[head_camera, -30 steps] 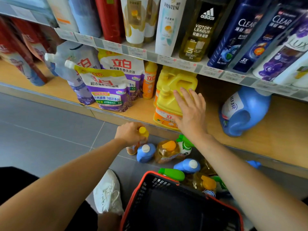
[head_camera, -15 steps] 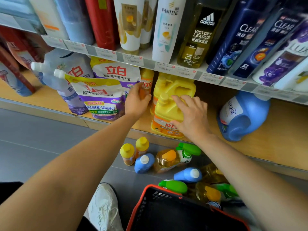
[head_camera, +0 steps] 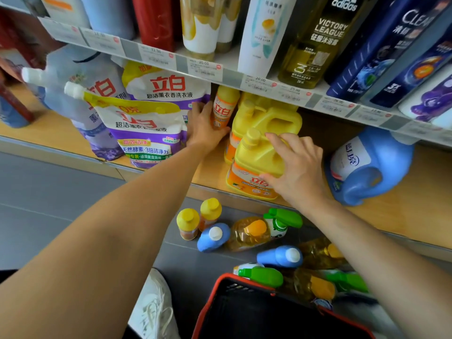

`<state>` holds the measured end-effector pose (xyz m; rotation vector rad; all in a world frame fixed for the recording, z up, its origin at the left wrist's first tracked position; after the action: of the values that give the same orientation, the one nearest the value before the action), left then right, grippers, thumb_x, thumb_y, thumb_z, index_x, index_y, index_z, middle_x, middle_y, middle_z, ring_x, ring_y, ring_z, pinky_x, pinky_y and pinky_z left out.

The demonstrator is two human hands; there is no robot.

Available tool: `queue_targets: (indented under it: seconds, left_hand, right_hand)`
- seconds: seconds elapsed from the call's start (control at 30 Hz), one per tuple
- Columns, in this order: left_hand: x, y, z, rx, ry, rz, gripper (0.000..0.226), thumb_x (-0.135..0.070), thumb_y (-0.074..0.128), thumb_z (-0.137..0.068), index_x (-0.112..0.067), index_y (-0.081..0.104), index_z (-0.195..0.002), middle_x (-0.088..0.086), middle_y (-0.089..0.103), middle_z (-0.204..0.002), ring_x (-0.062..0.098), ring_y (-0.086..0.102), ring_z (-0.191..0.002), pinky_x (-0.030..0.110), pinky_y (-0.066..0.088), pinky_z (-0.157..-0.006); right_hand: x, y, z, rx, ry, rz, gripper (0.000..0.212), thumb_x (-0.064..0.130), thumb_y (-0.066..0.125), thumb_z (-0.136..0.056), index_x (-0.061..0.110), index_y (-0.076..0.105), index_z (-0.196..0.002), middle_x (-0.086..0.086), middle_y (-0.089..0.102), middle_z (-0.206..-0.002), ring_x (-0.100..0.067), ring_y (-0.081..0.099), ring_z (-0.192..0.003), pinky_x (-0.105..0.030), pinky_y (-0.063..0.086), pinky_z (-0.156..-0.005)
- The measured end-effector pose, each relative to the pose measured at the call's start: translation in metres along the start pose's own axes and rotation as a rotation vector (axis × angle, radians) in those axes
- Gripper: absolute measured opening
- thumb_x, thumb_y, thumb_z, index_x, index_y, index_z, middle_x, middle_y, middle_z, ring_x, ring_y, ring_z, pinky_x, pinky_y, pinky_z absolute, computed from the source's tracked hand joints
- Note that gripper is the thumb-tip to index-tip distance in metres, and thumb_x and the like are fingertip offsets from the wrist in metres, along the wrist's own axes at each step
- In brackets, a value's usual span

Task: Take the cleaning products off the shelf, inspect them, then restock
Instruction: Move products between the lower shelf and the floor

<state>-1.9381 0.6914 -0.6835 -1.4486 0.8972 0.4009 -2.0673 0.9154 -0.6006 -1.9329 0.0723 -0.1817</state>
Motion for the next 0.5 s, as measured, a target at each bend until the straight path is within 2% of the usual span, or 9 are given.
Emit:
queue_targets:
  seconds: [0.1, 0.23, 0.37, 0.5]
  left_hand:
    - [0.001, -0.002, -0.002, -0.039, -0.029, 0.066, 0.061, -0.036, 0.083, -0.076, -0.013, 0.057, -0.126, 0.01, 0.054, -0.132, 0.03, 0.052, -0.122, 0.039, 0.044, -0.096]
    - [0.008, -0.002, 0.021, 0.022, -0.082, 0.337, 0.056, -0.025, 0.082, -0.079, -0.015, 0.047, -0.122, -0.001, 0.062, -0.109, 0.018, 0.058, -0.101, 0.032, 0.043, -0.081]
    - [0.009, -0.006, 0.056, -0.013, -0.022, 0.339, 0.055, -0.027, 0.084, -0.078, -0.016, 0.048, -0.118, 0.0, 0.068, -0.109, 0.023, 0.064, -0.102, 0.035, 0.049, -0.082]
    - [0.0, -0.018, 0.086, -0.026, -0.004, 0.295, 0.051, -0.037, 0.084, -0.078, -0.028, 0.049, -0.113, -0.002, 0.07, -0.11, 0.024, 0.067, -0.104, 0.048, 0.055, -0.089]
  right_hand:
    - [0.0, -0.001, 0.0, 0.012, 0.003, -0.003, 0.09, 0.044, 0.088, -0.067, 0.026, 0.047, -0.146, -0.002, 0.054, -0.13, -0.028, 0.045, -0.11, -0.043, 0.036, -0.09]
    - [0.0, -0.001, -0.002, 0.008, 0.0, -0.006, 0.09, 0.043, 0.088, -0.067, 0.026, 0.048, -0.145, -0.002, 0.054, -0.129, -0.029, 0.046, -0.111, -0.045, 0.036, -0.091]
    - [-0.002, 0.004, -0.001, -0.007, -0.012, -0.006, 0.09, 0.045, 0.088, -0.066, 0.028, 0.047, -0.145, -0.001, 0.053, -0.128, -0.027, 0.045, -0.111, -0.044, 0.035, -0.091]
    - [-0.004, 0.006, -0.001, -0.031, -0.022, -0.021, 0.091, 0.045, 0.088, -0.065, 0.028, 0.047, -0.144, 0.0, 0.052, -0.127, -0.026, 0.044, -0.11, -0.044, 0.035, -0.092]
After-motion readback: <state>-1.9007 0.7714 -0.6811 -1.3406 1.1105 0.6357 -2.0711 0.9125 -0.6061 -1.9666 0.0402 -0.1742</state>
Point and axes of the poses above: each hand's wrist, its own z-axis away from the middle knuckle, its own y-axis out of the palm, x = y × z, the point moved 2 cm from there along -z, towards the middle knuckle
